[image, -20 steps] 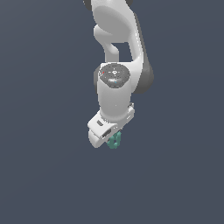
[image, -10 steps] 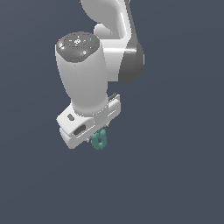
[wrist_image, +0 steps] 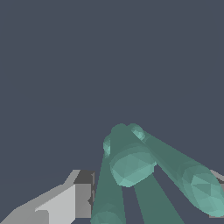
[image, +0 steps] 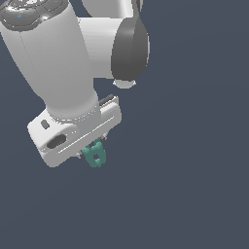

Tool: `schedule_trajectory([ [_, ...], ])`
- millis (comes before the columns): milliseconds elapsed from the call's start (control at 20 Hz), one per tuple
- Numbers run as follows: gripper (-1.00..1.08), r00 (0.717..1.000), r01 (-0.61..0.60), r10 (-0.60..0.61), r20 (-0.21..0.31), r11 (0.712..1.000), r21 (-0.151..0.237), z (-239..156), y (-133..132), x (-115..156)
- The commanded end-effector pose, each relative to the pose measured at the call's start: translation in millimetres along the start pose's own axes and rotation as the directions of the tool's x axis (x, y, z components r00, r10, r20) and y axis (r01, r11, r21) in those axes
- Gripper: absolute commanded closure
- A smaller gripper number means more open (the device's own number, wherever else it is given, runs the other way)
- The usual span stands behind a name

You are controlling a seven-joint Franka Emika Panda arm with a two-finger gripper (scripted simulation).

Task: Pick up the object and move it to a goal position.

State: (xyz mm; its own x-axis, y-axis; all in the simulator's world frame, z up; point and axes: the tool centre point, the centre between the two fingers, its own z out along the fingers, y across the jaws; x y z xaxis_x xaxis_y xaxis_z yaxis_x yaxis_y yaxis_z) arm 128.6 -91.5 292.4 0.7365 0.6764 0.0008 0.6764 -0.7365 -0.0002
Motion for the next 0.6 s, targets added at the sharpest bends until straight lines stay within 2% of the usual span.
schedule_trajectory([
  [0, 1.08, 1.0, 0.001, -0.001, 0.0, 1.0, 0.0, -9, 8, -2],
  [550, 1.08, 1.0, 0.0, 0.0, 0.001, 1.0, 0.0, -26, 25, -5],
])
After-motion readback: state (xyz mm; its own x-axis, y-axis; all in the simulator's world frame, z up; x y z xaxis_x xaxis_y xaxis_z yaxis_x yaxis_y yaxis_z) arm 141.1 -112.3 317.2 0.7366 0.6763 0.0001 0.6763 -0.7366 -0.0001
